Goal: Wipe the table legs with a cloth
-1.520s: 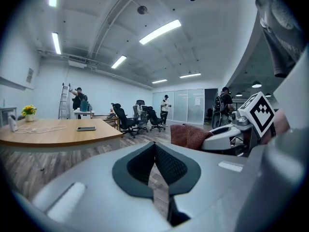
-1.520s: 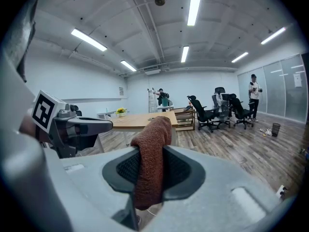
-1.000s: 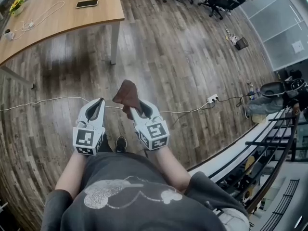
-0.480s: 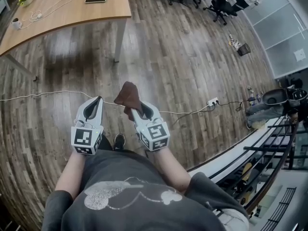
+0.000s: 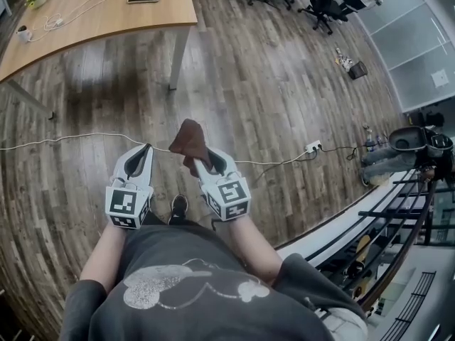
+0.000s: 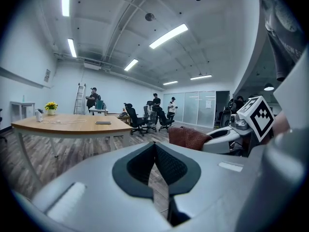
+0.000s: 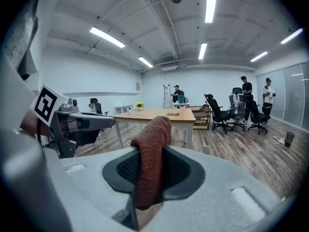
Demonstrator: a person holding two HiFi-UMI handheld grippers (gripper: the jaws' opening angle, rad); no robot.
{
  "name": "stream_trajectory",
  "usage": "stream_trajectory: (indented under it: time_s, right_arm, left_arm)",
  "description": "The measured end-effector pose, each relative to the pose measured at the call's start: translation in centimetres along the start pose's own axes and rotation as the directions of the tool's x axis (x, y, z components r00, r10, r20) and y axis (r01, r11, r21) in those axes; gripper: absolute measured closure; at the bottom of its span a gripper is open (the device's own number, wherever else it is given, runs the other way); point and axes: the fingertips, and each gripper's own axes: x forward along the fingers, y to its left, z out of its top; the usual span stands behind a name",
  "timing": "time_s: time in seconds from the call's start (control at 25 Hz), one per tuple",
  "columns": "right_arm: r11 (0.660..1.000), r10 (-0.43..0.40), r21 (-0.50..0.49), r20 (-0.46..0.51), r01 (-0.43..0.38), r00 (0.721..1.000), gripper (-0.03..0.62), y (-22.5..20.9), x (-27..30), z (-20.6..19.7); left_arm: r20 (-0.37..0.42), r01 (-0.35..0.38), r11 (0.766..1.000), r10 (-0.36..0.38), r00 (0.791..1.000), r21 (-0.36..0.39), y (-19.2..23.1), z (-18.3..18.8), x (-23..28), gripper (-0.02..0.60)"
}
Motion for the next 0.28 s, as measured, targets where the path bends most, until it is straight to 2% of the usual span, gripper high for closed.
stream_trajectory:
  time_s: [0.28]
  right_arm:
    - [1.0, 0.003, 0.021, -0.033, -0.002, 0.999, 0.507, 1.9, 0.3, -1.0]
  left_arm:
    - [-0.015, 0.03, 0.999, -0.03, 0.999, 0.017, 0.4, -0.4, -1.5, 0.561]
